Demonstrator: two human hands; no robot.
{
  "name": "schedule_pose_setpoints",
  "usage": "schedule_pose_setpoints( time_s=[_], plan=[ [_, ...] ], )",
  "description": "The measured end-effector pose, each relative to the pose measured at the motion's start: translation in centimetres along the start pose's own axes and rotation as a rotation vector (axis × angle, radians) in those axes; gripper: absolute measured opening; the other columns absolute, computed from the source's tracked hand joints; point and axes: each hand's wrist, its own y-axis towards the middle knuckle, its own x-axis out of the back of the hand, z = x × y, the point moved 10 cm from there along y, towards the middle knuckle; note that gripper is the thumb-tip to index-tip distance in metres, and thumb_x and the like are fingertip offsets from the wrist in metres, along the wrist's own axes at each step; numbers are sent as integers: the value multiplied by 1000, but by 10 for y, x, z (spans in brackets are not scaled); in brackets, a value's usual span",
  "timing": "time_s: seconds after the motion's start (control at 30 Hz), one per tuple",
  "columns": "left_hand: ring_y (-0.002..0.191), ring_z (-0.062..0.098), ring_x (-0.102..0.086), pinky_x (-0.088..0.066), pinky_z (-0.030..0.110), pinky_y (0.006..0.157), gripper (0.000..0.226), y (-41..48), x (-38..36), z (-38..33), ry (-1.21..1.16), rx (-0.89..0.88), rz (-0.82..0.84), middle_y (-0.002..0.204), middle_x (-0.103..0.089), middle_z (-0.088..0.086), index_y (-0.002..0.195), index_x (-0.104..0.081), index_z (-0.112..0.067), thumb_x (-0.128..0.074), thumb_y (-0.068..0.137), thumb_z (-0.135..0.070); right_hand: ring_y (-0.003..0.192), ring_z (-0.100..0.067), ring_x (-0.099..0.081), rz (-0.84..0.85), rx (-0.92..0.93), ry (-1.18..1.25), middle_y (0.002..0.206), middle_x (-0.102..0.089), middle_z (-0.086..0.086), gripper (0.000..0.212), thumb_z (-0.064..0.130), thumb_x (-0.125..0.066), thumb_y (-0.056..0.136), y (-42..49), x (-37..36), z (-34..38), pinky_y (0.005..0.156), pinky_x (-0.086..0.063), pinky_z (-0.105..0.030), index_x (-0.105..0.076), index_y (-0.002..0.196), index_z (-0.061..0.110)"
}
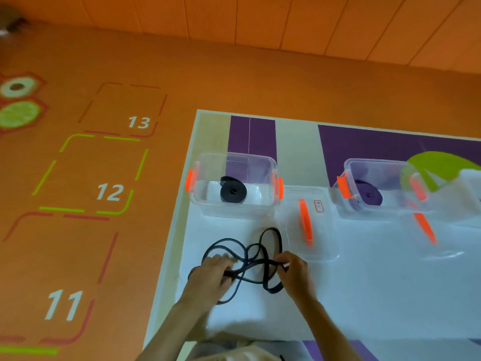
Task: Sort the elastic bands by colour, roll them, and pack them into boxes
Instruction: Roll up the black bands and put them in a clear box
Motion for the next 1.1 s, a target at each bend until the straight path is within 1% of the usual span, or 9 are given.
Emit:
schedule_pose_setpoints(
  time_s=[0.17,0.23,0.33,0.43,0.53,0.63,0.8,0.9,1.1],
  plan=[
    [149,22,-43,-55,41,108,119,23,-33,-55,3,-216,206,175,-13,-16,161,-1,-57,-87,83,-30,79,-12,-75,77,21,146,91,-76,1,18,3,-76,94,-14,23,25,79,-66,-34,-72,97,19],
    [150,24,-44,-55,43,109,125,30,-38,-71,55,-284,187,175,-20,-11,162,6,-55,-88,83,-35,79,-17,-77,90,25,207,92,-77,0,21,6,-78,93,-20,37,38,78,-67,-35,-69,96,25],
    [140,18,-54,-55,40,108,108,36,-33,-86,-43,-339,152,159,-50,-8,161,5,-58,-76,89,-53,80,-18,-78,87,28,320,95,-79,3,21,14,-82,91,-29,55,57,78,-66,-32,-70,99,30],
    [126,4,-62,-57,33,103,76,39,-23,-86,-191,-291,113,141,-63,-18,156,-17,-59,-61,95,-63,88,-17,-79,80,-2,524,95,-81,1,14,17,-84,90,-36,68,72,77,-66,-30,-75,101,19],
    [97,-9,-68,-54,11,80,36,34,-4,-85,-333,-241,67,105,-67,-38,129,-39,-65,-57,100,-56,94,-34,-79,126,-27,856,99,-81,-13,13,11,-75,96,-41,73,90,78,-66,-37,-73,108,6],
    [95,1,-71,-50,10,77,8,28,22,-87,-525,-184,0,99,-71,-24,108,-54,-53,-56,101,-52,107,-34,-77,178,92,1014,115,-78,-17,23,2,-68,98,-44,83,121,89,-65,-42,-69,121,2],
    [90,8,-74,-52,15,80,11,14,63,-91,-705,-142,-74,89,-76,-9,103,-60,-30,-52,111,-27,105,-18,-76,120,300,702,112,-79,4,32,-1,-75,93,-44,98,169,87,-60,-23,-80,116,20],
    [78,19,-73,-57,37,75,8,6,78,-85,-733,-92,-79,82,-74,-4,103,-60,-29,-52,103,-25,96,-11,-75,25,349,503,103,-80,15,23,13,-78,94,-39,112,187,81,-56,-16,-81,107,31],
    [90,26,-73,-53,24,80,39,-12,110,-92,-947,-138,-149,96,-77,5,130,-64,-32,-70,93,-40,79,-21,-79,57,412,662,86,-82,0,10,33,-82,86,-38,131,225,73,-65,-31,-81,96,31]
  ],
)
